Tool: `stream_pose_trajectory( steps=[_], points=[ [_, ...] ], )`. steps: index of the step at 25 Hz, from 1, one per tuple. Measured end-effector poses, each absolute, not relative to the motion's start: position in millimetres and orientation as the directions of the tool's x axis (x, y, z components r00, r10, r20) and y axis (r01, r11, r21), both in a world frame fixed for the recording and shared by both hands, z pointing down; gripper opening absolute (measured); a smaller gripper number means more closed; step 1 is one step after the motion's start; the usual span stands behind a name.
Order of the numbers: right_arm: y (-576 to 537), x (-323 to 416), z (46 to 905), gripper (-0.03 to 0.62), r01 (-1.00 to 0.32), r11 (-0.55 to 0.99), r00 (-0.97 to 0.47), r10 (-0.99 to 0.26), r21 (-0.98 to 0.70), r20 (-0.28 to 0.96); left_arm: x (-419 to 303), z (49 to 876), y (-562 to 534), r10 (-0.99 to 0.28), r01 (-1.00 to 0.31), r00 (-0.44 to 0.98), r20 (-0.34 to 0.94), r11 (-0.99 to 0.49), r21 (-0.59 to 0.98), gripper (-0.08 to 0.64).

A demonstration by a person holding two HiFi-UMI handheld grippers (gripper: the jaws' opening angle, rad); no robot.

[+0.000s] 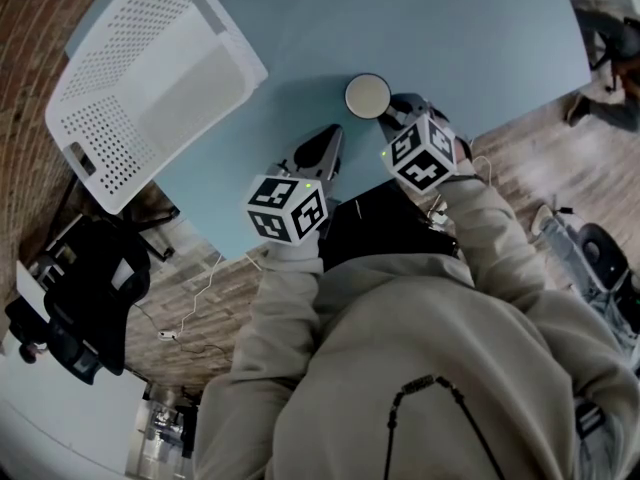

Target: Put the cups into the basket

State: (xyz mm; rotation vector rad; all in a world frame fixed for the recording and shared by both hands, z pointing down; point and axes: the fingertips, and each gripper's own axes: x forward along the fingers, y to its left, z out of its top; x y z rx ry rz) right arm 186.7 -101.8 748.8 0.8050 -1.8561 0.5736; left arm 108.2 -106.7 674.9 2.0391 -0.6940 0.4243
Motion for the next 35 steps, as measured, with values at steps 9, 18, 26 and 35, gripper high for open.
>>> stream_pose_trajectory(
  steps=[9,18,26,35],
  points=[
    [-105,190,735,0.054,-0.741,0.671,-0.279,-0.269,-0.028,0.922,106,662,-106,-0.292,-0.622,0.781,0.553,-0.448,0.642,-0.005],
    [-131,190,676,0.052,-0.744,0.668,-0.302,-0.327,-0.007,0.895,106,618,-132,-0.33,-0.628,0.77,0.546,-0.541,0.559,-0.005],
    [-156,209,603,0.052,-0.762,0.645,-0.278,-0.411,0.061,0.868,121,552,-148,-0.363,-0.584,0.804,0.471,-0.627,0.515,-0.005],
    [-175,240,523,0.052,-0.805,0.576,-0.236,-0.531,0.143,0.814,137,482,-163,-0.389,-0.54,0.835,0.39,-0.715,0.445,-0.005]
  ],
)
